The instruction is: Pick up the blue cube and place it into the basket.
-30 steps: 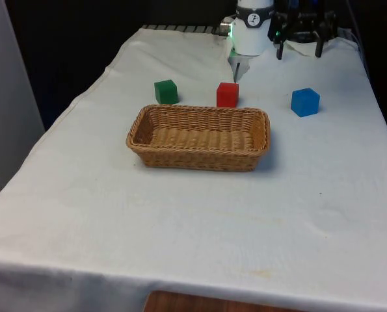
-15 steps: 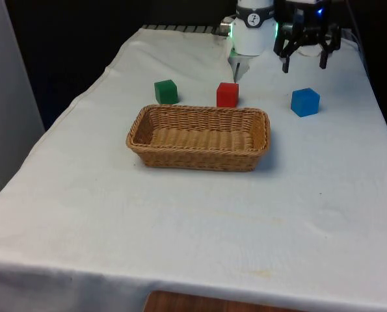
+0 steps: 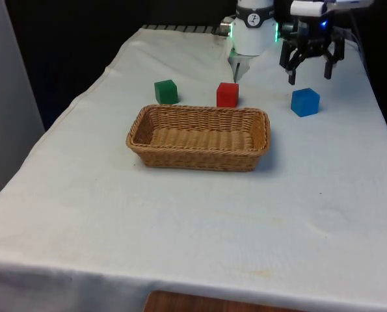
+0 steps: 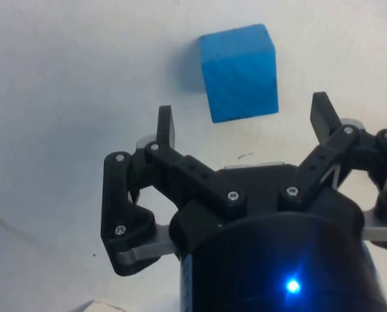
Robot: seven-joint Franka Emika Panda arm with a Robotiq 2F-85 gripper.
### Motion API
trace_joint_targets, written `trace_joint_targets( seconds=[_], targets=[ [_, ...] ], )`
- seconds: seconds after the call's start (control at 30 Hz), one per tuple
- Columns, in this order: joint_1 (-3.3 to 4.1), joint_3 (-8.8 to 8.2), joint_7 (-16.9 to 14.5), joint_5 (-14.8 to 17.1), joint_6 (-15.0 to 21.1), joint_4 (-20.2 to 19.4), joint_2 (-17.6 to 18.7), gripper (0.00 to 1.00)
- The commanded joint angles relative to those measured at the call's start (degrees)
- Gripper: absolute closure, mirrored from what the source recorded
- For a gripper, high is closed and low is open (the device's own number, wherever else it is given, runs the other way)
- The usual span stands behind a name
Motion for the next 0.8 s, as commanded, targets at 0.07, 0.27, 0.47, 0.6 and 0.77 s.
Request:
trace_joint_targets(
  seconds=[0.07,0.27,0.47,0.6,0.77],
  targets=[
    [-0.17,-0.17,-0.4,-0.92,2.92,-0.57,1.43,0.0],
    [-0.23,-0.57,-1.38,-0.97,4.87,-0.57,3.32,0.0],
    [-0.23,-1.15,-3.32,0.0,6.02,-0.34,5.27,0.0],
    [-0.34,-1.89,-3.67,-0.86,7.56,-0.69,6.07,0.0],
    [-0.34,-1.78,-4.53,0.0,7.22,-0.4,6.82,0.0]
  ],
)
